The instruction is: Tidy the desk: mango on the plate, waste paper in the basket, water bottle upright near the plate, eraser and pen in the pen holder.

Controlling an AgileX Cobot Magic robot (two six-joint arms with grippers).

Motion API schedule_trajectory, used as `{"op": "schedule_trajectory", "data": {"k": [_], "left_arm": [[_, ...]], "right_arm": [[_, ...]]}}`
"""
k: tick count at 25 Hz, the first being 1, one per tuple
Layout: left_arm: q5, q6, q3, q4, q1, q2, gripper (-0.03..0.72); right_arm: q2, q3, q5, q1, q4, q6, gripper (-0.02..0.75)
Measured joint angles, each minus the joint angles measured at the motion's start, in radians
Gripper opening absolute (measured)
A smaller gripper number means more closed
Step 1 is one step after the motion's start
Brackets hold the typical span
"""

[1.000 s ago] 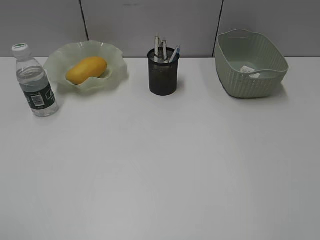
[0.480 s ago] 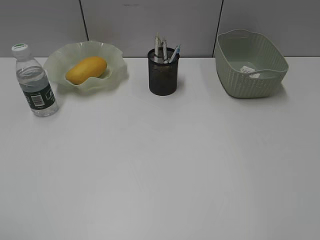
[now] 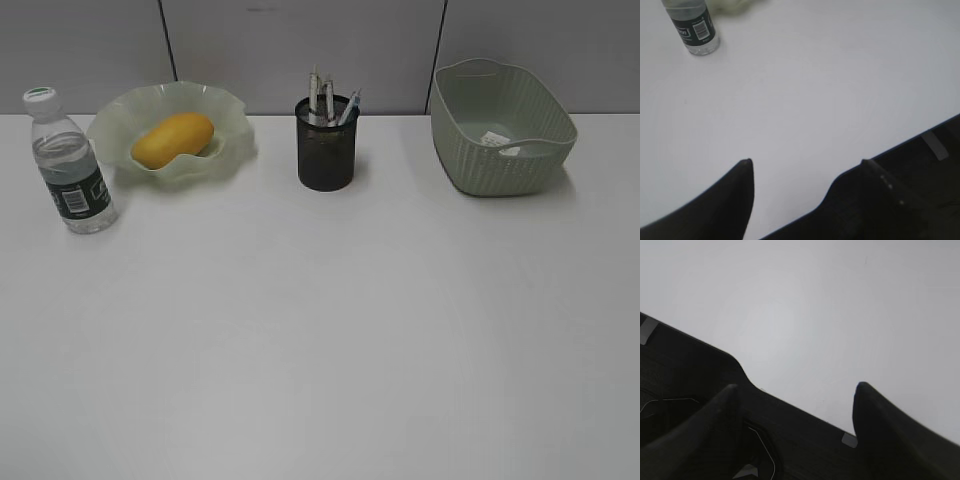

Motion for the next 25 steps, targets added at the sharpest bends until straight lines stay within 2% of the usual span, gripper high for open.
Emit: {"op": "schedule_trajectory", "data": {"k": [20, 25], "left_arm": [[-0.004, 0.004, 0.0, 0.0, 0.0, 0.0, 0.47], [-0.005, 0.006, 0.0, 0.0, 0.053, -0.022, 0.452]], "right_arm": [[-0.004, 0.0, 0.0, 0.0, 0.0, 0.0, 0.55], [-0.051, 0.0, 0.0, -0.014, 0.001, 0.0, 0.55]]}}
